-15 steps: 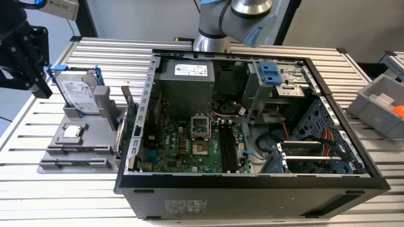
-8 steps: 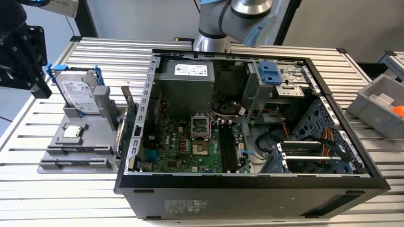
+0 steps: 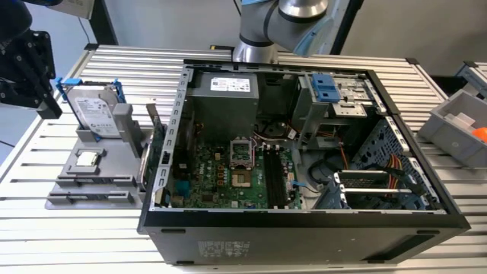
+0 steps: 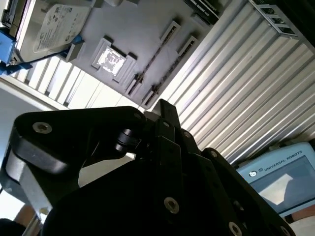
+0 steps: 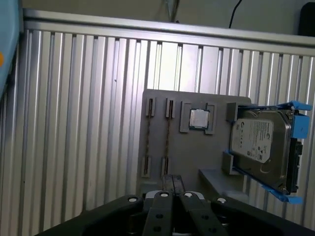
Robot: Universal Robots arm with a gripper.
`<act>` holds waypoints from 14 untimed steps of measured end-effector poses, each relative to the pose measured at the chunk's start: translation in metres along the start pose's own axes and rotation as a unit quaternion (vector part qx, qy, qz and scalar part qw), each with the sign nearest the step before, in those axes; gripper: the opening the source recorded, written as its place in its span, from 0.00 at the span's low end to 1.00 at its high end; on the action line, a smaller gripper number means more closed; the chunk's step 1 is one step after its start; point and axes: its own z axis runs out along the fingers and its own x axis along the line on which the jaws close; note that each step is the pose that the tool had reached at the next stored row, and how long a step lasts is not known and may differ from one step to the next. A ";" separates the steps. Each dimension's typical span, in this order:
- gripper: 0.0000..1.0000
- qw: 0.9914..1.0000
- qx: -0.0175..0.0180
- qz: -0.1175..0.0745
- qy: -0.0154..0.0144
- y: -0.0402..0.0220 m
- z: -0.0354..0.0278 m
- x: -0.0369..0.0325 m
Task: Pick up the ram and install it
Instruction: 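Pick up the ram and move it above insertion slot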
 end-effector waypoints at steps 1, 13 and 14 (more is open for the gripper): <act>0.00 1.000 0.000 0.000 0.000 0.0000 0.0000 0.0000; 1.00 1.000 0.000 -0.002 0.000 0.0000 0.0000 0.0000; 1.00 1.000 0.000 -0.002 0.000 0.0000 0.0000 0.0000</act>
